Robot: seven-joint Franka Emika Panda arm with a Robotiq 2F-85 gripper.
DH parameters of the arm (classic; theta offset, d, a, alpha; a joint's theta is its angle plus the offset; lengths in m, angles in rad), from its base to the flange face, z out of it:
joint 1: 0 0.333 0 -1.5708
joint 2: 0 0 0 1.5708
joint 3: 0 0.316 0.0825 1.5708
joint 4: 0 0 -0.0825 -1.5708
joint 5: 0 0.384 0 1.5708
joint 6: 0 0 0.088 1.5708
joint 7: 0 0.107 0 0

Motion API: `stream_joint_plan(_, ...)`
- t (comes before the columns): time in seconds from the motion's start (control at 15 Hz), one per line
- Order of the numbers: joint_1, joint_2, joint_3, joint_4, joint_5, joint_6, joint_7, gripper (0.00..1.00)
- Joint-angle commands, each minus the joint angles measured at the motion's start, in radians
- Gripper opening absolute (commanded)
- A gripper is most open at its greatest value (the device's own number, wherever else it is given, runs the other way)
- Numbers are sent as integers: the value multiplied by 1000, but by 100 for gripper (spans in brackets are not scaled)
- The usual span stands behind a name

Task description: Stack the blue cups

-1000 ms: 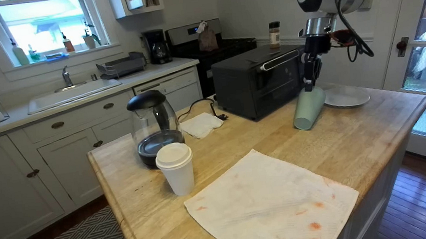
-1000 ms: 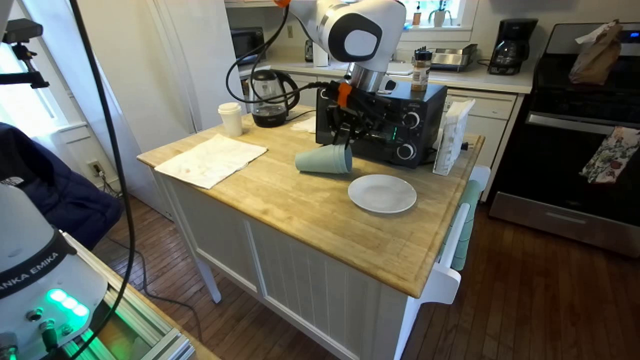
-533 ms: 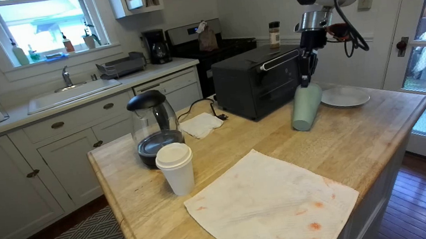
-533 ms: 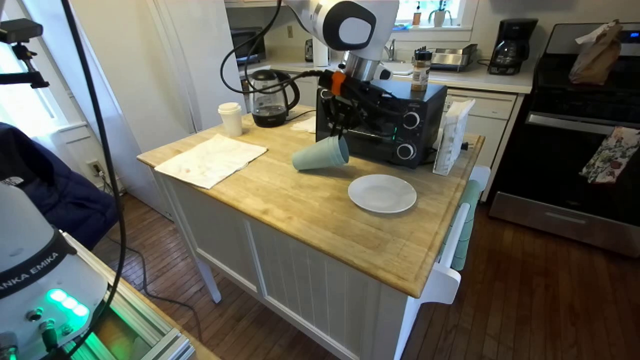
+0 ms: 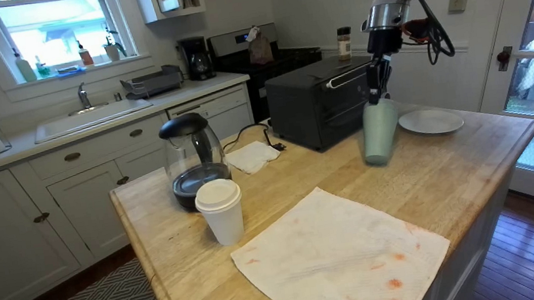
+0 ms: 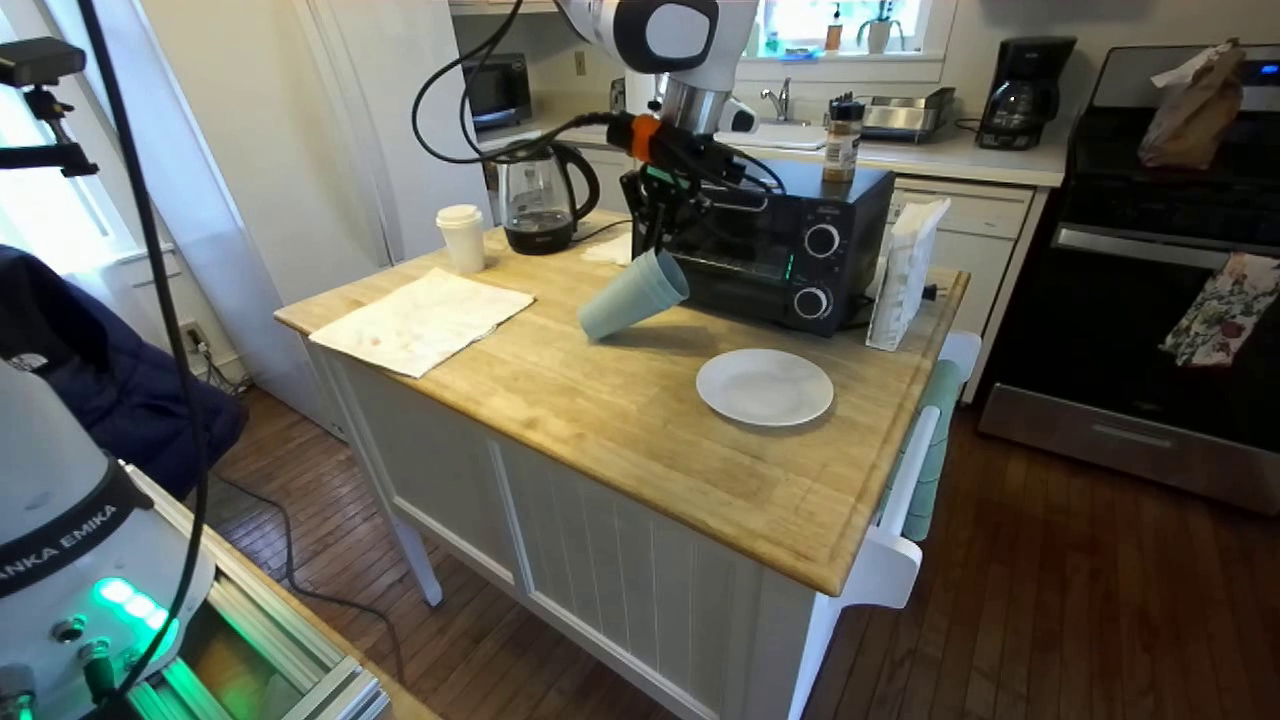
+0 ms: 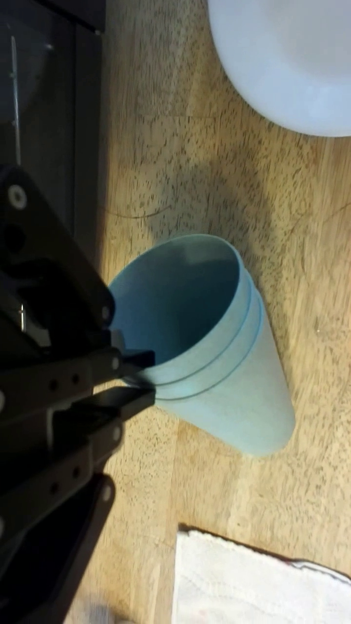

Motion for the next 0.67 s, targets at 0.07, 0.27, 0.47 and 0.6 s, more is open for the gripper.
stream_joint_plan(0.07, 46, -100, -20, -143, -16, 99, 65, 2)
stream_joint_plan(0.27, 71, -158, -24, -223, -23, 164, 113, 2)
stream_joint_plan(0.47, 95, -216, -29, -305, -37, 227, 162, 1)
stream_joint_plan(0.6, 111, -247, -35, -354, -51, 271, 192, 2)
